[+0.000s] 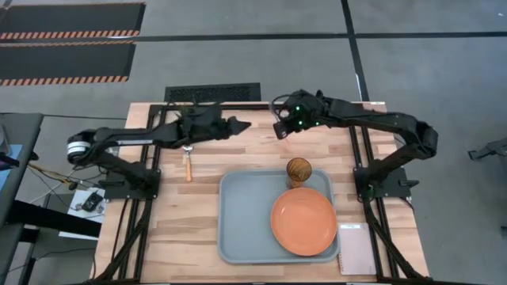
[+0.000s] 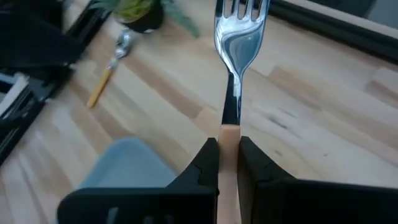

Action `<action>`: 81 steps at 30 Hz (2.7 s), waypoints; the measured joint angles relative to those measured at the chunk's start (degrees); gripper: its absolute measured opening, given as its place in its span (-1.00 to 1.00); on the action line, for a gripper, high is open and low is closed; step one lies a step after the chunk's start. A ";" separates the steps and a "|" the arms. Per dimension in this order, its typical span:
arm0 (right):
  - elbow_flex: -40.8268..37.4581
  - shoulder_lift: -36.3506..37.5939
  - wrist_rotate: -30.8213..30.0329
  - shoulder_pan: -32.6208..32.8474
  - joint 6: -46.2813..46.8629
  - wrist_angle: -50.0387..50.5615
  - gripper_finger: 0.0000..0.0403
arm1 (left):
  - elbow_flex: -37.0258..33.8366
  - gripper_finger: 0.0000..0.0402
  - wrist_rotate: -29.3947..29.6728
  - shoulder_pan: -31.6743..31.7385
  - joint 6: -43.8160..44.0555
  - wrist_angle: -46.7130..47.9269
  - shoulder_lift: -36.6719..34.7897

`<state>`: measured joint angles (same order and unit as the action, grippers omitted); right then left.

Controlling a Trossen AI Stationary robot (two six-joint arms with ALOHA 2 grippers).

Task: Pick and place plate/cup/fork/spoon on tray
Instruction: Put the orange fork on the gray tray to the left of the orange plate

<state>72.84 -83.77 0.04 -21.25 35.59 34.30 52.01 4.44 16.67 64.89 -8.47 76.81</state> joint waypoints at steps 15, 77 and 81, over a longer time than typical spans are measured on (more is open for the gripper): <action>0.02 0.01 -0.42 2.53 -1.43 -0.74 -0.86 | 8.49 0.21 1.41 2.44 -4.37 -6.17 9.60; 0.07 0.05 3.03 2.87 -5.46 -3.87 -0.85 | 16.87 -0.72 0.40 4.28 -10.16 0.22 15.17; 0.07 0.05 3.08 2.88 -5.66 -3.95 -0.85 | 16.87 -0.75 0.58 4.28 -9.25 0.36 15.17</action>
<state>72.90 -83.72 3.11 -18.37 29.93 30.35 68.88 5.02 20.95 55.64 -8.12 91.98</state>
